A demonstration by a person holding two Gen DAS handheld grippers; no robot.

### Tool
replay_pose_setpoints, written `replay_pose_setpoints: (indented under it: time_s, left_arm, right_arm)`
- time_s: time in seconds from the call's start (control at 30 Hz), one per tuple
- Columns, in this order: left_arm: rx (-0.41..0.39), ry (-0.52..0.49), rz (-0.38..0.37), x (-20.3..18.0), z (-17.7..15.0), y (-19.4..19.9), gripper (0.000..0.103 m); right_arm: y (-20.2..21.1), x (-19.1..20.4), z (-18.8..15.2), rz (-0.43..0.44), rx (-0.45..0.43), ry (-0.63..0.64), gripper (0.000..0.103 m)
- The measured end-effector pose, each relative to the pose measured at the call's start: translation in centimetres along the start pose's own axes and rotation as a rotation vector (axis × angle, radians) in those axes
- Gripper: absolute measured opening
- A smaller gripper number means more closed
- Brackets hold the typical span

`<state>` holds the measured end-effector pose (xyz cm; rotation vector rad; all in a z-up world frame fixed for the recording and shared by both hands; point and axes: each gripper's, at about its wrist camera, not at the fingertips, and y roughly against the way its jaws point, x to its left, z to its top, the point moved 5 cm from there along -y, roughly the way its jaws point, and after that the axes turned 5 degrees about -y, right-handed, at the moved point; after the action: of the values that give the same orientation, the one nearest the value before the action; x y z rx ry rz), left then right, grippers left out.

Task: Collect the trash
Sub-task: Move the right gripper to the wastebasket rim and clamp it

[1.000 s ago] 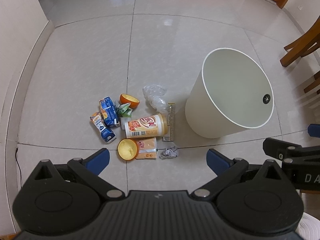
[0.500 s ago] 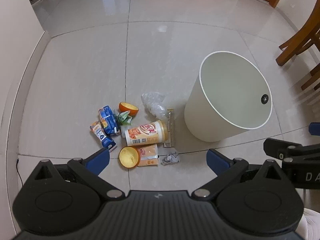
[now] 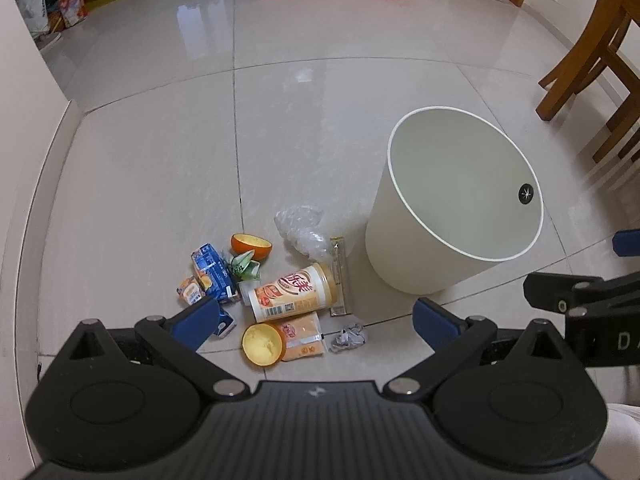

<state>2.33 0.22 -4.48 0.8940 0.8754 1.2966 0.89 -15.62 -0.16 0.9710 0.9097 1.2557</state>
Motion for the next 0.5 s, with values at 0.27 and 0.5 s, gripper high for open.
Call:
replay_pose_setpoints:
  time_s: [0.27,0.5]
  left_arm:
    - [-0.036,0.082,0.009,-0.3,0.1,-2.0,0.102]
    - [-0.066,0.043,0.0,-0.6,0.5,-3.4,0.102]
  right_arm:
    - [-1.9,-0.5,-0.1,0.015,0.001,-0.021,0.103]
    - [-3.8,-1.0,0.2,0.024,0.006,-0.021,0.103]
